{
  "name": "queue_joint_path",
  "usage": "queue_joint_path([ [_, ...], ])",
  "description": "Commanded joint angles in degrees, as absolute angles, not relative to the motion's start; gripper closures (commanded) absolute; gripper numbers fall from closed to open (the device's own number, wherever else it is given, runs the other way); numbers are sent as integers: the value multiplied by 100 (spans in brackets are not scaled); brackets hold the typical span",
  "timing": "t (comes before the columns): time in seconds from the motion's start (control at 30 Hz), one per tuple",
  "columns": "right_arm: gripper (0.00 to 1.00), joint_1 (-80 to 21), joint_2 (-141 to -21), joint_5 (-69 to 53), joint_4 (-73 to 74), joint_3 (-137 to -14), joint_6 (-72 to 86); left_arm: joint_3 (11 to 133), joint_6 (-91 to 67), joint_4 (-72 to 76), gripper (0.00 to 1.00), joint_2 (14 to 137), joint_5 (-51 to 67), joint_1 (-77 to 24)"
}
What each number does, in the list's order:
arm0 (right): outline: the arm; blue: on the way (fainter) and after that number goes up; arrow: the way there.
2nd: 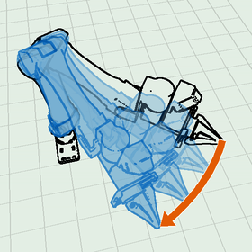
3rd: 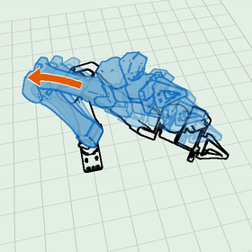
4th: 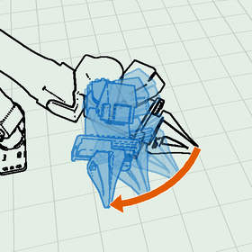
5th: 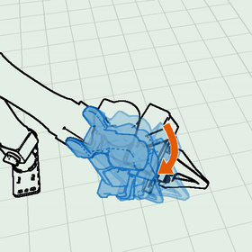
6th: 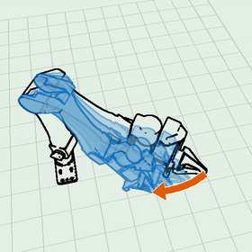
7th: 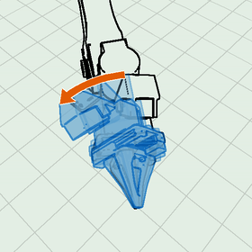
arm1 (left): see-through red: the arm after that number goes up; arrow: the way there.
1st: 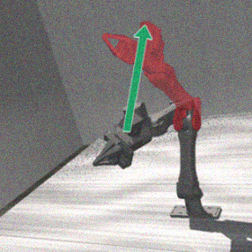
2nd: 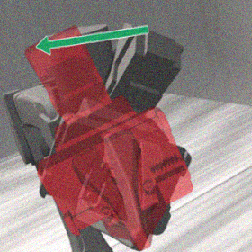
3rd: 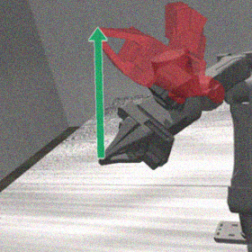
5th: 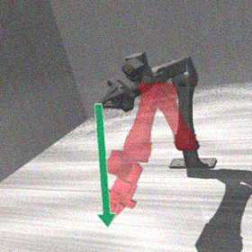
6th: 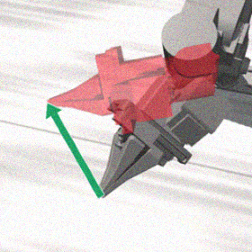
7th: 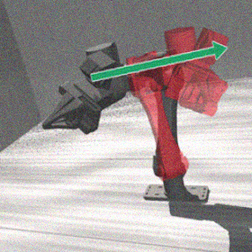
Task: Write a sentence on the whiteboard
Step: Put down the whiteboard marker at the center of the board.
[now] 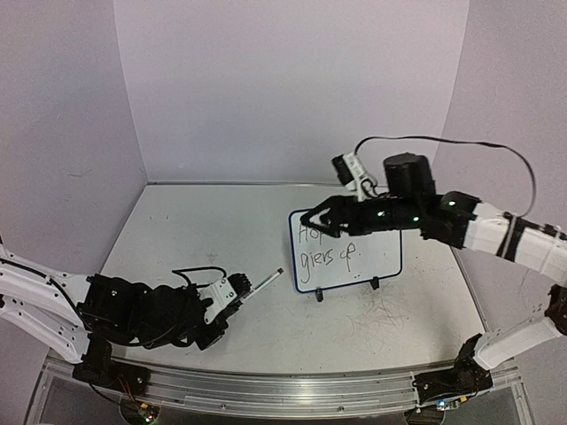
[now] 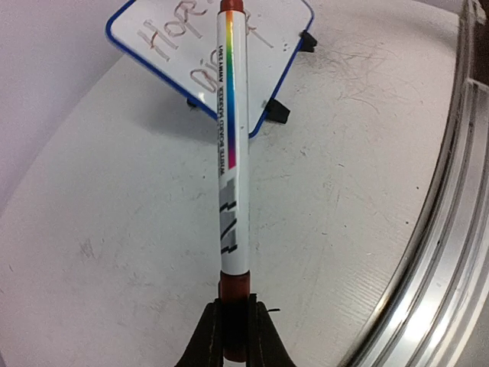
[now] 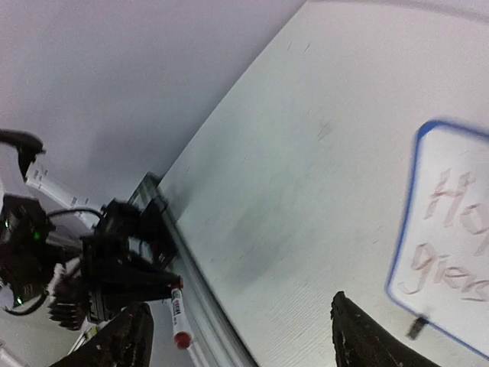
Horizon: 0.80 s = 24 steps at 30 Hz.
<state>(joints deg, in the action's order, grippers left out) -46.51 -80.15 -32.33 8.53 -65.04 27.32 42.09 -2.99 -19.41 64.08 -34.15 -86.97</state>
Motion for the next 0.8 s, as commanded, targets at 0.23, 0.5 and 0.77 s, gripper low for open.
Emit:
queue_joint_path([
  [0.23,2,-4684,-5548,891,1719,-7093,1618,3227,-6261,-1749,100,6671,-2934,-7024],
  [0.5,2,-4679,-4912,1064,1793,-6880,1648,3233,-6970,-1893,91,7302,-2514,-6369],
  [0.77,2,-4682,-4625,1730,2210,-7378,1549,4040,-6378,-2690,30,6735,-2497,-5916],
])
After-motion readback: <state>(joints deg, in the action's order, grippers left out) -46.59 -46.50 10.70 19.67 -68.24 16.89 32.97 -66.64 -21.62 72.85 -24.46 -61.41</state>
